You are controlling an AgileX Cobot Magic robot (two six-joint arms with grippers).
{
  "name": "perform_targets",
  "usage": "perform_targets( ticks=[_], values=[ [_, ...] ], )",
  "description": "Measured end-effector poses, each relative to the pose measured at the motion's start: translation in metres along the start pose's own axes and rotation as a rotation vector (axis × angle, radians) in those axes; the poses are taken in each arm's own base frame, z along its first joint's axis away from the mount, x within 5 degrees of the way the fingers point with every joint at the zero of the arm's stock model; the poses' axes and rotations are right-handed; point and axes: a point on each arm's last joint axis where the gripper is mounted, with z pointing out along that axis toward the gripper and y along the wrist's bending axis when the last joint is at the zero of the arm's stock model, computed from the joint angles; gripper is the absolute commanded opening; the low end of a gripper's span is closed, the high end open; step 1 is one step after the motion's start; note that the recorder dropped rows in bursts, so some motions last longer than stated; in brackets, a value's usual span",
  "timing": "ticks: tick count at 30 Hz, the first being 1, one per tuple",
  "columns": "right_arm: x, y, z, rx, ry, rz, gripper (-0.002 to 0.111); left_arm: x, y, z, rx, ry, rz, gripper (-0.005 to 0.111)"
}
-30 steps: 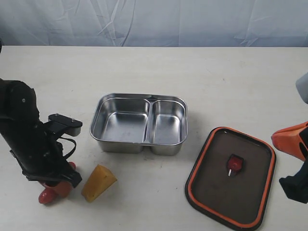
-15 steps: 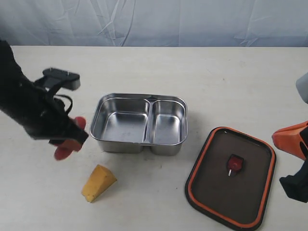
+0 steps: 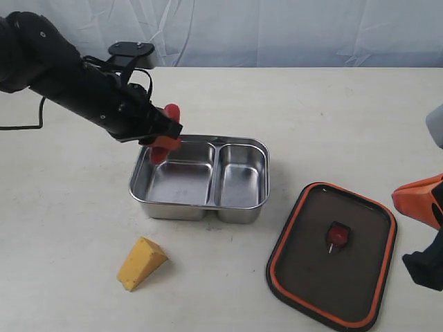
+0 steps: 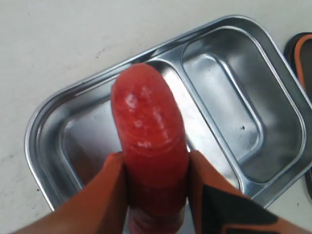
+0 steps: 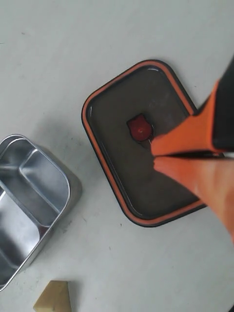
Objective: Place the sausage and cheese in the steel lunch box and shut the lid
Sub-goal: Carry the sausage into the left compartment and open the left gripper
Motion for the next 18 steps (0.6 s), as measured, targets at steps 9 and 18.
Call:
perform_targets(
  ticks=[9,18],
  values=[
    [0.0,0.0,0.0,0.001,0.0,-0.001,-0.001,0.007,0.001,0.012,0.042,0.071,0.044,0.06],
    [0.002,0.0,0.0,0.005,0.02,0.001,-0.001,0.013,-0.015,-0.021,0.098,0.159,0.152,0.0]
  ],
)
